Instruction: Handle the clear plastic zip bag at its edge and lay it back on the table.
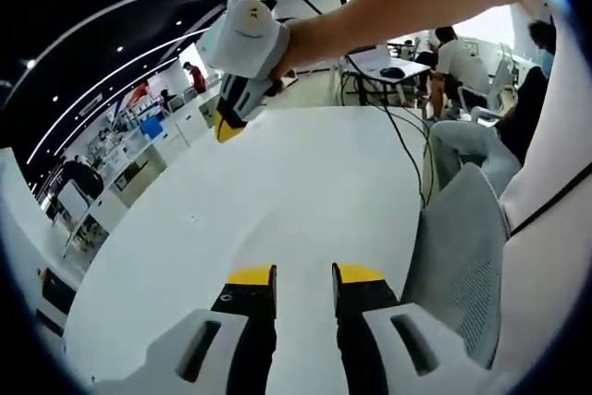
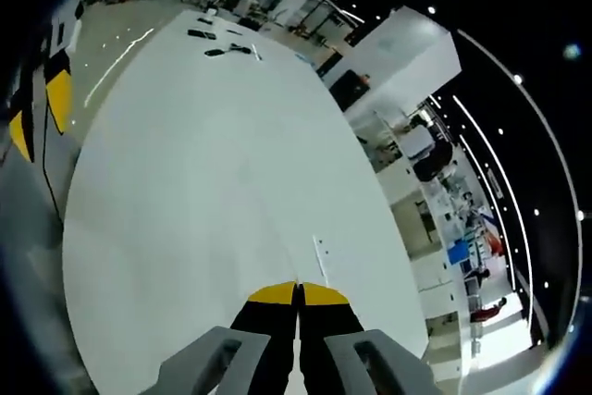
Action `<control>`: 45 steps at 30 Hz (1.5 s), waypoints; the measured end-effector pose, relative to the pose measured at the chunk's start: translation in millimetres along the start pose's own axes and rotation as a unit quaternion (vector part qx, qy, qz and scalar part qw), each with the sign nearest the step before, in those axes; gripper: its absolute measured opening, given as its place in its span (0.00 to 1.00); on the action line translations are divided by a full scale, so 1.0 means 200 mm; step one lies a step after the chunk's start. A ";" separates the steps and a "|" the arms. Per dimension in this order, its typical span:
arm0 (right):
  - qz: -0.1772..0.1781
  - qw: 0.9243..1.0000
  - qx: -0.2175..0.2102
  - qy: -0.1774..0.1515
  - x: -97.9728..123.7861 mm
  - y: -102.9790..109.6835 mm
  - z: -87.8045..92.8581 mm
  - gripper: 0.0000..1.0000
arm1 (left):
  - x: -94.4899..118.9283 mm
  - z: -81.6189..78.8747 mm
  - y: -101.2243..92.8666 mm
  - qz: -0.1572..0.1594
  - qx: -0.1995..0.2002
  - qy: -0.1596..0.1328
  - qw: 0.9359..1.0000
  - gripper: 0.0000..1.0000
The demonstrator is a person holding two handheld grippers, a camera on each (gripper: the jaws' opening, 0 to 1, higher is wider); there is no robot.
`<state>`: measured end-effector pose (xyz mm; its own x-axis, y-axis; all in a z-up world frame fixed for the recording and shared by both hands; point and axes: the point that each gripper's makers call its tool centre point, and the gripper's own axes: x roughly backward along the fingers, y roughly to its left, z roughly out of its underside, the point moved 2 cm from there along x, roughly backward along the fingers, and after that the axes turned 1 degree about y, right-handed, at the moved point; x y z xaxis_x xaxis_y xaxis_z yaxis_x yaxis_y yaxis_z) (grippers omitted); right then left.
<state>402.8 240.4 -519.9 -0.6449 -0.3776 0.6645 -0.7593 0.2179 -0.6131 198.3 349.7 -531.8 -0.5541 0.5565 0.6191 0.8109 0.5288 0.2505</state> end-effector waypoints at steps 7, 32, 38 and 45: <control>0.020 0.999 0.029 0.002 -0.08 0.01 0.03 0.00 | -0.01 0.00 0.02 -0.002 0.003 0.001 1.000 0.22; 0.001 1.000 0.026 -0.007 -0.22 0.46 0.17 0.00 | -0.05 0.06 0.02 0.007 0.017 0.018 1.000 0.20; -0.012 1.000 0.013 -0.002 -0.25 0.59 0.20 0.00 | -0.06 0.08 0.02 0.010 0.019 0.022 1.000 0.20; -0.019 1.000 -0.002 0.003 -0.29 0.67 0.22 0.00 | -0.06 0.10 0.01 0.012 0.021 0.025 0.999 0.20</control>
<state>341.4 251.9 -659.7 -0.6156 -0.3811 0.6898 -0.7839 0.2068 -0.5854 203.1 356.8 -553.4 -0.5236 0.5364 0.6619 0.8145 0.5430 0.2043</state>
